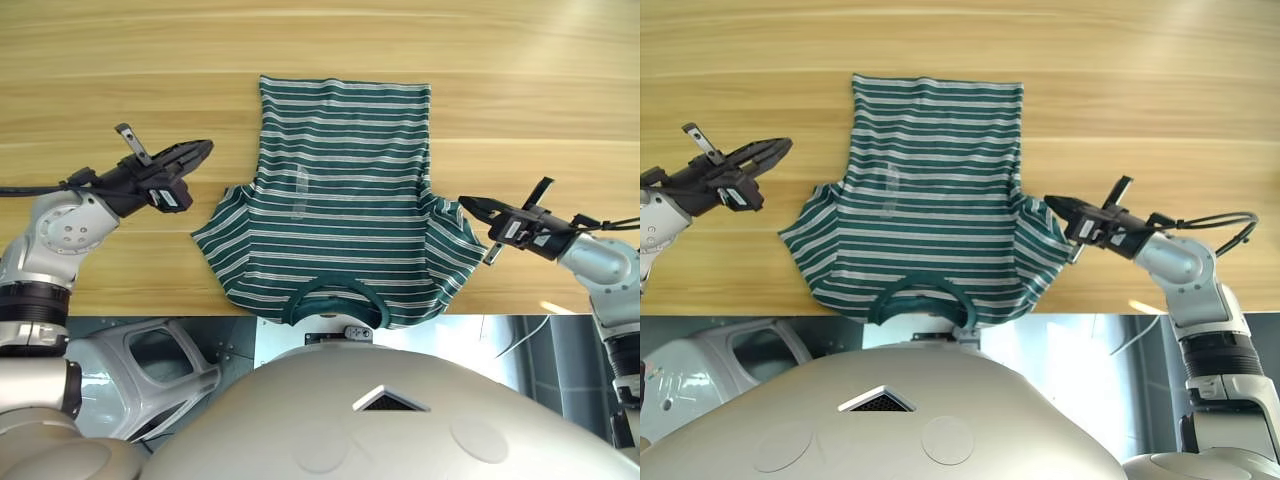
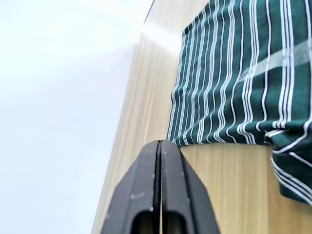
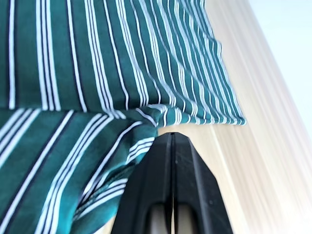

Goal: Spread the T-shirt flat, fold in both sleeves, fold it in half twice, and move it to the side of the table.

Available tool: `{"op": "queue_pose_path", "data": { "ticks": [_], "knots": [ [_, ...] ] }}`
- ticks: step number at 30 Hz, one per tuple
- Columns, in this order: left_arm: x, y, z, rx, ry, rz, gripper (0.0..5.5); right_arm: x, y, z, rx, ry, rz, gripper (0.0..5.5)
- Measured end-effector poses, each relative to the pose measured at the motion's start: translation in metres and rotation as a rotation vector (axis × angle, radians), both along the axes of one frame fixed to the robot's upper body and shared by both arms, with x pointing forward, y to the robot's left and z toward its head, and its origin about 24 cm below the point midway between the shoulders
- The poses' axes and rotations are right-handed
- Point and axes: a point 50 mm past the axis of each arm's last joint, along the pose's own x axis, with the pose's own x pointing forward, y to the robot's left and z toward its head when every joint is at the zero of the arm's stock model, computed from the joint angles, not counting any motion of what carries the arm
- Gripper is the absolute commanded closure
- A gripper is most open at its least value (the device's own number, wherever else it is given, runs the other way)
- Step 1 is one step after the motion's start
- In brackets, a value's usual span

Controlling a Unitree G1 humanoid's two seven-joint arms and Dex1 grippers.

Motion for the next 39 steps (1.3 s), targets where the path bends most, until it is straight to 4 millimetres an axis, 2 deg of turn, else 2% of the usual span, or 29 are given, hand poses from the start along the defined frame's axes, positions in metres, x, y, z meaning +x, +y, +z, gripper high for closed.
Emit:
{"op": "queue_pose_path", "data": {
  "ticks": [4,7,9,13,25,39],
  "knots": [
    [-0.018,-0.017,0.008,-0.136,0.080,-0.134,5.48,-0.011,0.020,0.015,0.127,0.002,0.116,5.50],
    [-0.024,-0.021,0.009,-0.162,0.121,-0.174,5.48,-0.011,0.020,0.014,0.119,0.014,0.122,5.50],
    [-0.021,-0.019,0.009,-0.163,0.124,-0.149,5.48,-0.003,0.018,0.016,0.122,-0.010,0.077,5.50],
    [-0.011,-0.019,0.013,-0.242,0.099,-0.101,5.48,0.013,0.026,0.024,0.213,-0.104,0.008,5.50],
    [0.001,-0.016,0.021,-0.306,0.043,-0.036,5.48,0.012,0.026,0.022,0.215,-0.087,0.008,5.50],
    [0.002,-0.018,0.013,-0.329,0.071,-0.013,5.48,0.013,0.025,0.021,0.212,-0.083,0.005,5.50]
  ]
}}
